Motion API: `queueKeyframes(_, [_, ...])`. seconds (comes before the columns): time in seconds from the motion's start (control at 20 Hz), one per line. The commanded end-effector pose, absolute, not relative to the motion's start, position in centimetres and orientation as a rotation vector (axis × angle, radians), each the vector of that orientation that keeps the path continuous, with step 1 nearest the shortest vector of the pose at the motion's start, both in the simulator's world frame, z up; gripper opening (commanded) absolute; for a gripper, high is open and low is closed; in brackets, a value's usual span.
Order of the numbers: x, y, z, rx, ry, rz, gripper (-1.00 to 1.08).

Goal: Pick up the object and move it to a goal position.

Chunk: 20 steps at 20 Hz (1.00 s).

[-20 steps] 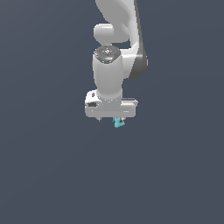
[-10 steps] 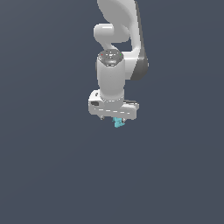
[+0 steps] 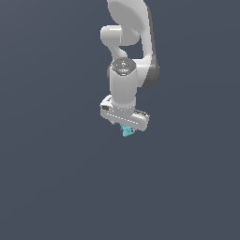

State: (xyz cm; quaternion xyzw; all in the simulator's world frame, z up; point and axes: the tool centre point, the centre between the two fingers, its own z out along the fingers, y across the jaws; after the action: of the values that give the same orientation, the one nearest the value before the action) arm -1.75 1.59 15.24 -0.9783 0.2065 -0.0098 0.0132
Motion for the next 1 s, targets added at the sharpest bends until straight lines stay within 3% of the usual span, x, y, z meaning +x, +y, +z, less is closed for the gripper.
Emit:
queueKeyframes(0.0, [-2.3, 1.9, 14.7, -3.027, 0.739, -0.026, 1.00])
queueKeyframes(0.95, [-6.8, 3.5, 11.0, -2.784, 1.433, -0.003, 1.00])
